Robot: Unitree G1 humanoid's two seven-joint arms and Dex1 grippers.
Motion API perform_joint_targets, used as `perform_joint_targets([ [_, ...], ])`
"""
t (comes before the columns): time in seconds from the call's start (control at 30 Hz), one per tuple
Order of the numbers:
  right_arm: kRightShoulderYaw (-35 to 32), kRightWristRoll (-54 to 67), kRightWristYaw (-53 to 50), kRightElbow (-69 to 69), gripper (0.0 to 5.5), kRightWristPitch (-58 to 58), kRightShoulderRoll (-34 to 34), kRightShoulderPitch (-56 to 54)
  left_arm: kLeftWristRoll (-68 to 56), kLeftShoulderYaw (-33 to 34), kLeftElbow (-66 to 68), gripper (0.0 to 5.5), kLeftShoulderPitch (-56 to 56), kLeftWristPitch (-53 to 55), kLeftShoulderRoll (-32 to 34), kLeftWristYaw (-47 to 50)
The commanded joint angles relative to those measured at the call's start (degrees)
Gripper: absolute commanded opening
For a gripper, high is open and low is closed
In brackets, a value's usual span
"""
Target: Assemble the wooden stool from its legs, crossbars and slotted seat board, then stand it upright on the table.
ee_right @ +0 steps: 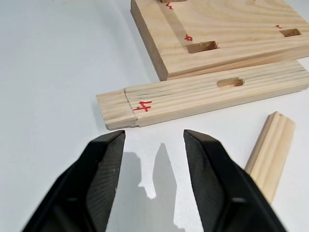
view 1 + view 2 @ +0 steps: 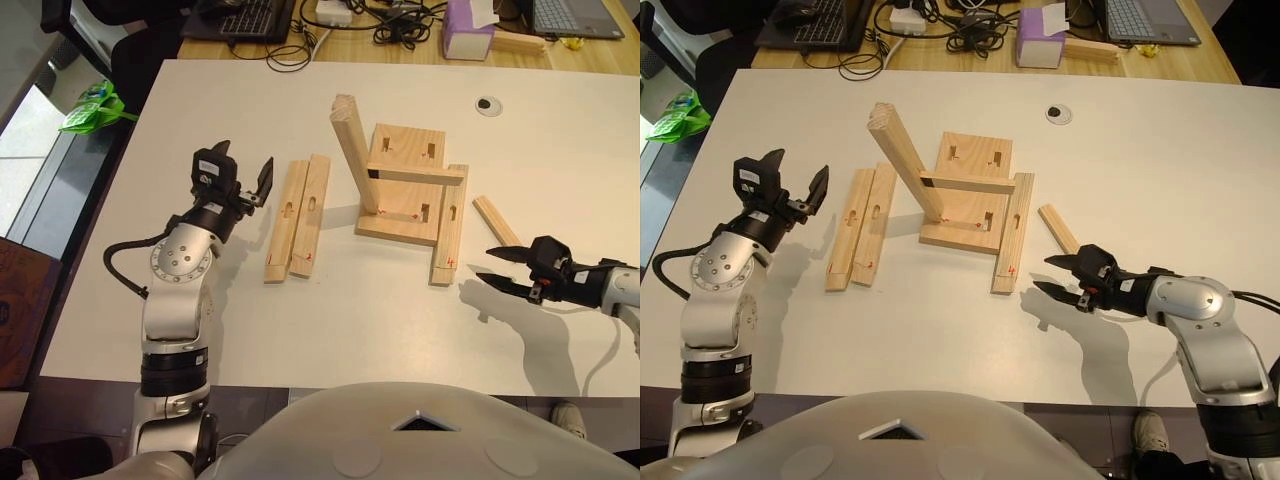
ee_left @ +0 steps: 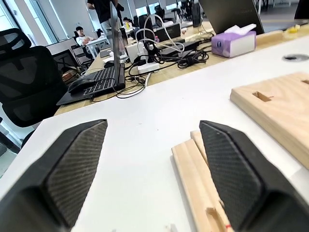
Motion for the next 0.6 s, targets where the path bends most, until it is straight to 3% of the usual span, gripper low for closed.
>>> perform_joint_targets([
  [0.03, -1.78, 0.94, 0.96, 0.78, 2.25, 0.32, -1.66, -1.92, 1.67, 1.87, 0.16, 3.55, -2.15, 2.95, -0.68, 4.06],
  [0.4, -0.89, -0.79, 2.36, 7.54, 2.25, -2.36, -3.03, -11.07, 3.58, 5.7, 4.66, 3.55, -6.14, 2.86, -2.42, 10.88],
  [0.6, 0.79, -3.09, 2.04, 8.33, 2.25, -4.1, -2.47, -10.23, 1.86, 5.81, 2.78, 3.55, -5.46, 2.96, -4.01, 10.83],
])
